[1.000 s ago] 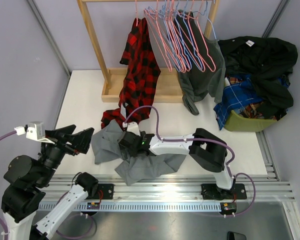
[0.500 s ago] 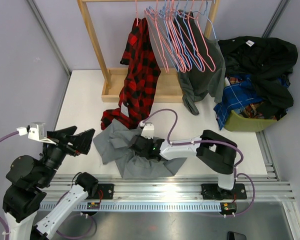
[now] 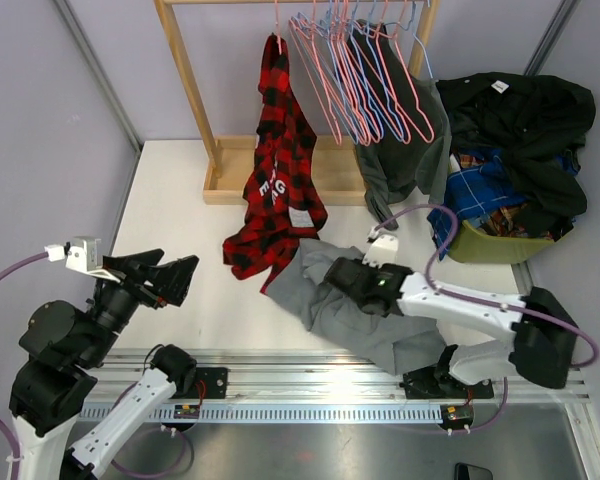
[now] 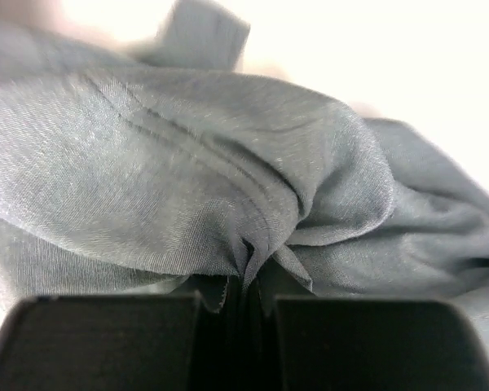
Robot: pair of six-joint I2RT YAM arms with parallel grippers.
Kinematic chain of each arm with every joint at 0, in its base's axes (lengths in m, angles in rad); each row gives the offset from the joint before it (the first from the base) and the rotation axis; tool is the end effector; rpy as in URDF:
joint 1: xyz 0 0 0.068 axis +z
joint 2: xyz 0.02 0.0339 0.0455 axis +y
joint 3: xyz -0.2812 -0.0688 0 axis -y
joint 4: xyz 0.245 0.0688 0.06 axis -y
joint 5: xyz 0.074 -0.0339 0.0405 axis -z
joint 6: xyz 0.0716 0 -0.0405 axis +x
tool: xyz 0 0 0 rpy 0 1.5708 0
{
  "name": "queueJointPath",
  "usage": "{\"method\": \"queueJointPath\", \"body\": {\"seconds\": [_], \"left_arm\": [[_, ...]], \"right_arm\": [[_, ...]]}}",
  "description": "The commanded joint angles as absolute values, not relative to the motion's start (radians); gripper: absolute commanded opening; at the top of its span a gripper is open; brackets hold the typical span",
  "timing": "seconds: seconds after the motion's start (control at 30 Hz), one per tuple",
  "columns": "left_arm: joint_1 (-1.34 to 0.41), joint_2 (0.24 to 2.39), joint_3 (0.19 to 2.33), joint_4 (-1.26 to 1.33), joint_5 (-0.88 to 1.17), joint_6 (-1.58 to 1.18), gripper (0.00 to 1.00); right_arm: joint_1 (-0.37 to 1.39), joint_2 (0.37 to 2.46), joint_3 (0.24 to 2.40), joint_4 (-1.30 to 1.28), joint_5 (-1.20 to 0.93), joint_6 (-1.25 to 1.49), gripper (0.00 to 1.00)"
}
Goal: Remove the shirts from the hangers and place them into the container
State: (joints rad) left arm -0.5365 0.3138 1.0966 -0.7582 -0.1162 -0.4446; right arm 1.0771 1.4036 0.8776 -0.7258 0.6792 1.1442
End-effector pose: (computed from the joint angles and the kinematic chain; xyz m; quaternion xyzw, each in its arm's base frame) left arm 0.0292 -0.0077 0.4192 -0.0095 0.6984 -0.3009 0.6494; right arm 0.1609 0.2040 0.1965 0.0841 0.9286 -0.0119 0.3612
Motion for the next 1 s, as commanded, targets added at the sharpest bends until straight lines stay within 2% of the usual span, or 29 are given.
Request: {"method": "queueJointPath", "body": {"seconds": [0.0,0.23,0.4,0.53,0.77,0.97], "left_arm": [[-0.540,0.347,1.097,-0.696,-0.069,-0.457,0.99],[-0.540,0.383,1.103,-0.678,-0.046,-0.457,0.99],[-0.540,0.403,1.101,-0.660,-0.035,-0.459,0.99],[-0.540,0.417,1.101,-0.647,-0.029,-0.456,0.99],[-0.540,0.433,1.103,-0.629,-0.021,-0.439,0.99],[-0.540,0.443,1.123,-0.627,-0.020,-0.428,0.99]], "right_arm": [[0.970,1.264,0.949,-0.830,0.874,1.097,0.00],[0.657,1.053,1.084,-0.749,0.953,0.842,0.00],[0.532,0.942,1.176,-0.652,1.040,0.643,0.00],[0.436,0.905,1.250,-0.481,1.091,0.462,0.00],[0.240,1.035,1.446,-0.221,1.014,0.270,0.00],[0.011,1.359,1.891,-0.307,0.859,0.313,0.00]]}}
